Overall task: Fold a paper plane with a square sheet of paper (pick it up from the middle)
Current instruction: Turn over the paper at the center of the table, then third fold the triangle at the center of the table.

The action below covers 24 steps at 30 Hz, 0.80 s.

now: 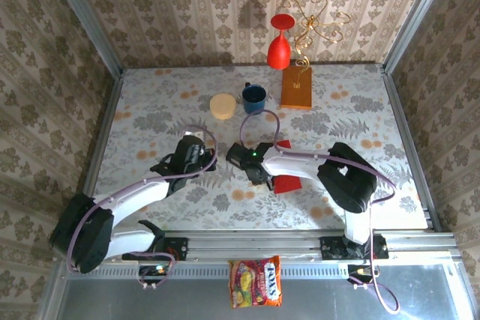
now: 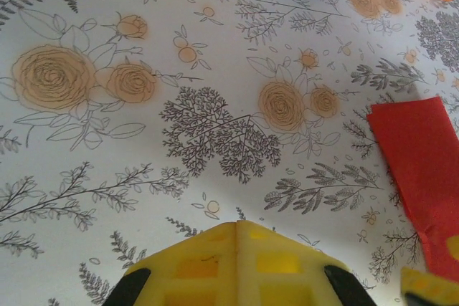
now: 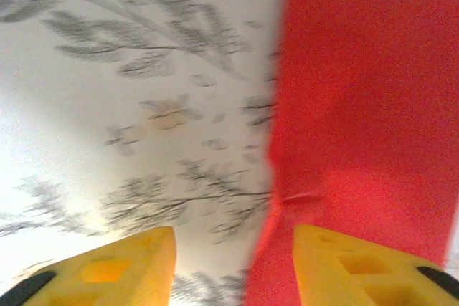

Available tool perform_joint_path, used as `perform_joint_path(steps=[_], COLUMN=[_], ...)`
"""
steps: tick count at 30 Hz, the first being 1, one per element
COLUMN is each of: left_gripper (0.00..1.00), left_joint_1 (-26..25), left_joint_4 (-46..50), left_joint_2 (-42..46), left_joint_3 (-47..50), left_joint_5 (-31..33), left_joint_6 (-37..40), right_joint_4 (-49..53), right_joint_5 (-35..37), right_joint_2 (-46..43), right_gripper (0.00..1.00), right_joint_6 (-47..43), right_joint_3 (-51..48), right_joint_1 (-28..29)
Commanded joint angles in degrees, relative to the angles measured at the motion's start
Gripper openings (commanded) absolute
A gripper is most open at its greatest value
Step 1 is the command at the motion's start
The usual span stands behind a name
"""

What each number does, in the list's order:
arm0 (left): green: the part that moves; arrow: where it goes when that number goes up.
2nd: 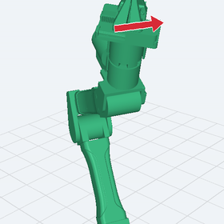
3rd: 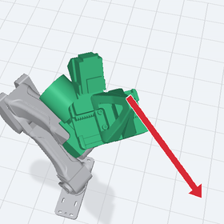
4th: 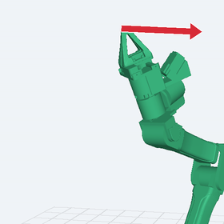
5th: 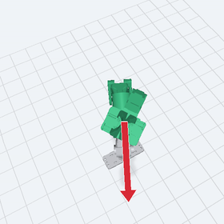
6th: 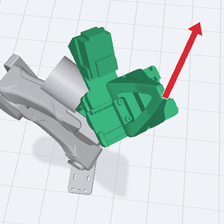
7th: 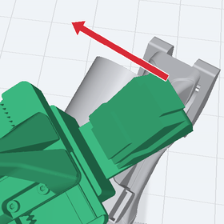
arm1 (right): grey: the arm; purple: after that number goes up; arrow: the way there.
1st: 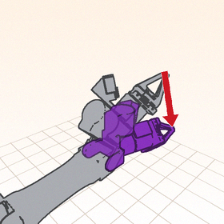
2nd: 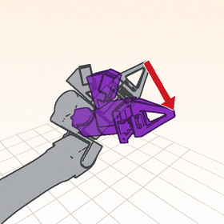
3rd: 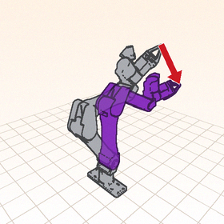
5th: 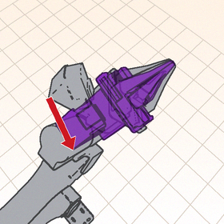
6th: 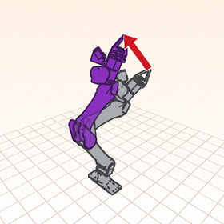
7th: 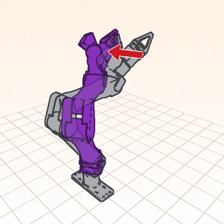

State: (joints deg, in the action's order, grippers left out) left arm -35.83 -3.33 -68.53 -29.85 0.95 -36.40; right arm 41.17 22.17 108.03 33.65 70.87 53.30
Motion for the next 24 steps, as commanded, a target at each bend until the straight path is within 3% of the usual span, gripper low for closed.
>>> perform_joint_path(steps=[1, 6, 11, 15, 24], left_gripper=[0.0, 0.0, 0.0, 0.0, 0.0], left_joint_1=[1.09, 1.64, 1.26, -0.59, -5.21], left_joint_4=[2.57, 4.99, 5.09, 4.24, 2.53], left_joint_2=[2.43, 3.58, 2.08, -0.41, -7.79], left_joint_3=[0.69, -1.15, -3.51, -5.78, -11.28], left_joint_5=[-0.77, -1.44, -4.63, -5.57, -5.35], left_joint_6=[0.19, 1.36, 2.08, 2.15, 2.04], right_joint_4=[-2.18, -9.15, -22.11, -32.44, -48.91], right_joint_5=[-7.68, -20.3, -35.69, -44.47, -48.29], right_joint_2=[-4.18, -16.74, -25.9, -27.72, -23.67], right_gripper=[0.52, 0.5, 0.36, 0.27, 0.16], right_joint_6=[1.93, 1.6, 4.47, 7.91, 13.41], right_joint_3=[1.23, -6.73, -20.54, -29.88, -42.52], right_joint_1=[-1.14, -9.85, -24.33, -32.01, -35.45])
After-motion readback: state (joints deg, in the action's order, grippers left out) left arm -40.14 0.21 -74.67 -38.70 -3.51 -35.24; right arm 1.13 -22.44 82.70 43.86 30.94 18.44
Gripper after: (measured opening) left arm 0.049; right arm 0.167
